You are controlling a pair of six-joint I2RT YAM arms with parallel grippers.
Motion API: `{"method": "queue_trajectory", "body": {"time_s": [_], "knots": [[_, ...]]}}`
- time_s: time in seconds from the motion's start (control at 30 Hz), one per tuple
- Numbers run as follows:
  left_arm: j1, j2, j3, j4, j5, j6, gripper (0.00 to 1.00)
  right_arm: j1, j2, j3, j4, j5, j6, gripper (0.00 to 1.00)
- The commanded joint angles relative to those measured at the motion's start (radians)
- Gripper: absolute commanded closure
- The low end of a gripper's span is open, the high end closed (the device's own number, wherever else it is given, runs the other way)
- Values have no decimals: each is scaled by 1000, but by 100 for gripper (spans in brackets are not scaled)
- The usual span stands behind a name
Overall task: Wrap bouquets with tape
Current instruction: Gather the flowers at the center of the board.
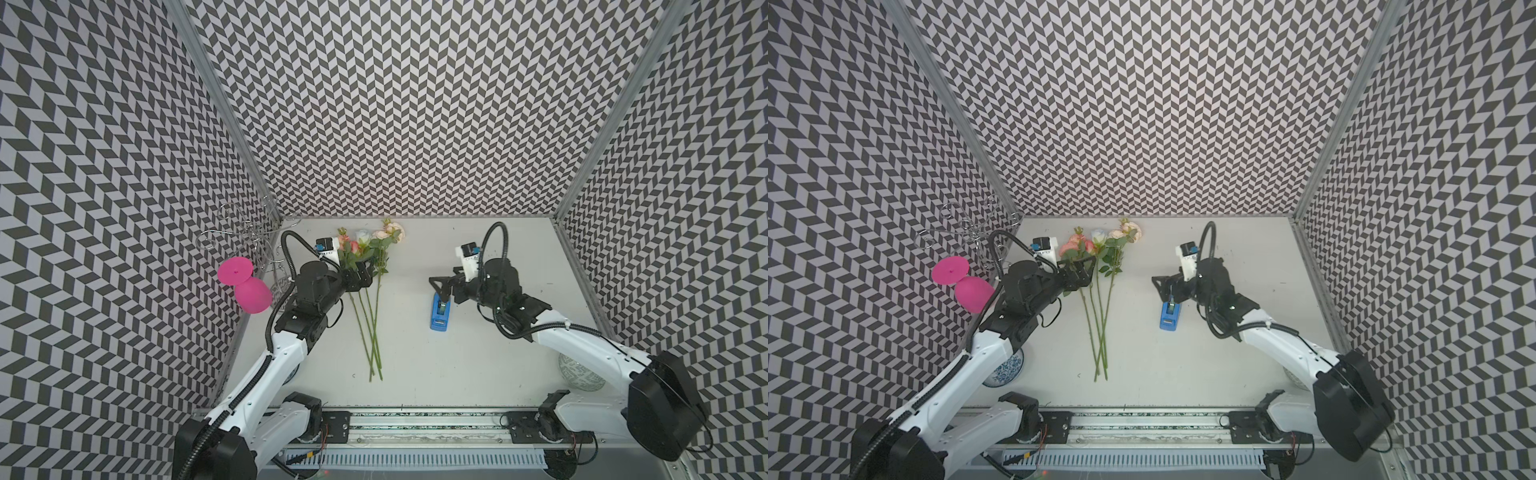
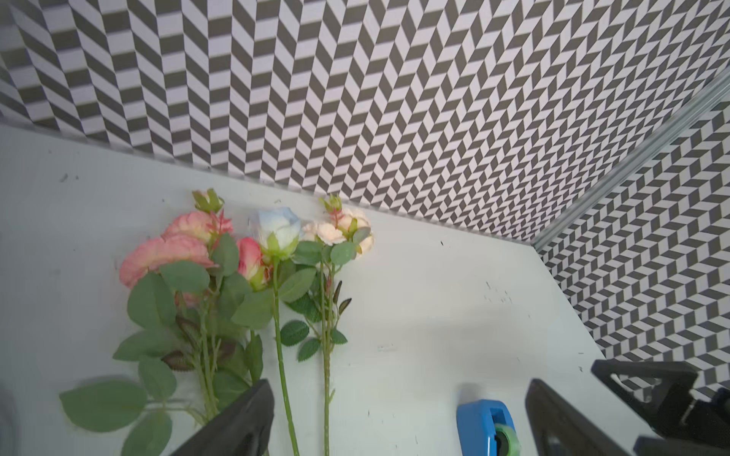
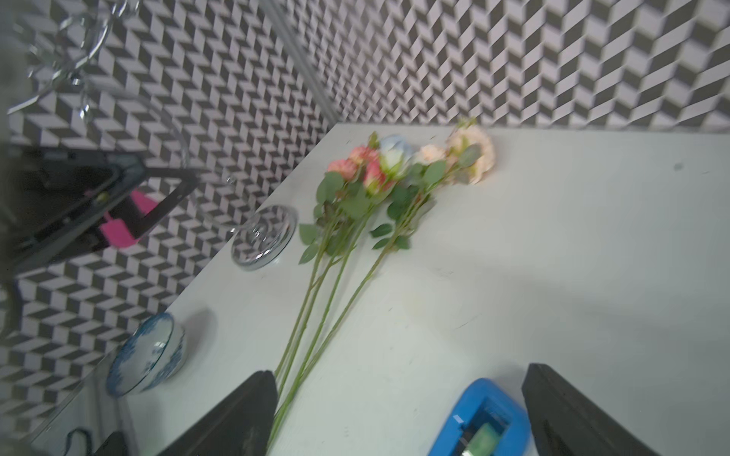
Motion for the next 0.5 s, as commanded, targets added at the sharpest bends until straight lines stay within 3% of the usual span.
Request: {"method": "queue_trajectory", "body": {"time_s": [0.0,0.23,0.47], "knots": [[11,-9,9,-138,101,-51,0,114,82,50,-11,98,89,1],[39,-5,-40,-160,151,-84,0,268,407,248,8,115,132,1],[67,-26,-54,-187,138,-73,0,326,695,484,-34,116,154,1]]}}
